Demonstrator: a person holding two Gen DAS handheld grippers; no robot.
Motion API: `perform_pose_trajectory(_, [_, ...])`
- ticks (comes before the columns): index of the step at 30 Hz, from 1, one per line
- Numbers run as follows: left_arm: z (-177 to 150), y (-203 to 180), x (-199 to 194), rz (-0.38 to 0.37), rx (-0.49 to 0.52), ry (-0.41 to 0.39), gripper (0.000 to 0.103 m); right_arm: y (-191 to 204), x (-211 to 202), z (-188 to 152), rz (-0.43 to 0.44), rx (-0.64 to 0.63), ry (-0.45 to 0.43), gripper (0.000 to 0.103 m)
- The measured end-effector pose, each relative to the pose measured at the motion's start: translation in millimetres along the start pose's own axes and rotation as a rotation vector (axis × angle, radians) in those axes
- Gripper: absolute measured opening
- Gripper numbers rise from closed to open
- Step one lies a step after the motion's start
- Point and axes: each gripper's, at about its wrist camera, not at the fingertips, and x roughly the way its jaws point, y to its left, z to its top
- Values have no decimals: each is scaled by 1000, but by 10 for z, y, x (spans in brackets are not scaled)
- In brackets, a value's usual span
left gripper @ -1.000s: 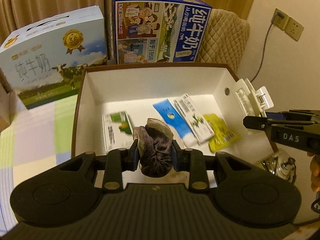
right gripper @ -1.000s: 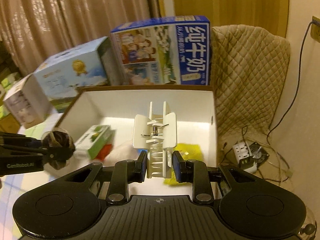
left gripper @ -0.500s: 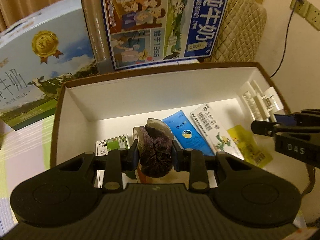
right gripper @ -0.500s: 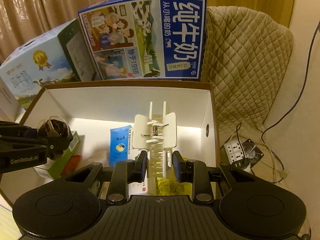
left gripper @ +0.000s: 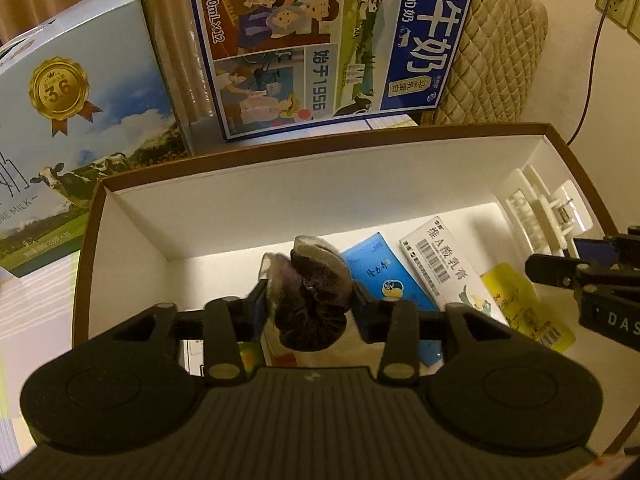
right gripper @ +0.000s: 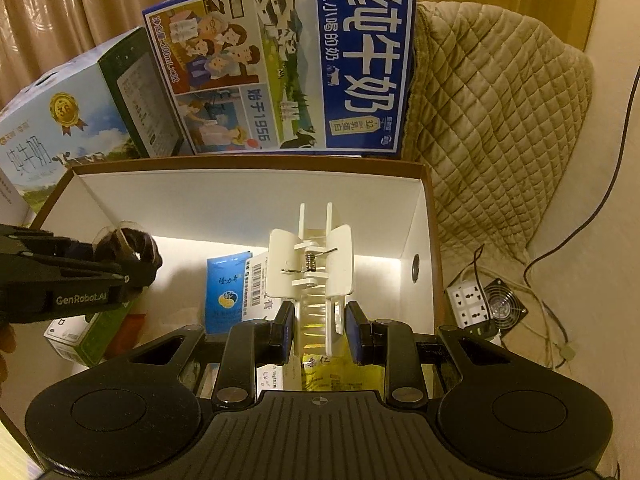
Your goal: Organize objects
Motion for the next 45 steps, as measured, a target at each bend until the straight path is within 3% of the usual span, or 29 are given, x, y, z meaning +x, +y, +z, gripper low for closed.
perform_pose_trajectory(2, [-1, 12, 1, 9, -1, -8, 58, -10, 3, 2, -1, 2, 0, 24])
perform_pose_trajectory(4, [-8, 33, -15, 11, -2, -13, 62, -27, 7, 5, -1, 4, -1, 24])
perform_pose_trajectory(18, [-35, 170, -161, 20, -32, -20, 75, -20, 55, 27, 1, 5, -8, 24])
perform_pose_trajectory(27, [-71, 214, -297, 28, -46, -38, 86, -68, 37, 52, 2, 25, -68, 26])
perform_pose_trajectory(37, [-214, 195, -606, 25, -62, -63, 94, -72, -322, -173, 67, 55, -81, 55])
perform_pose_trajectory(45, [-382, 185, -996, 28, -74, -105, 99, -36, -718, -418, 114, 93, -90, 60])
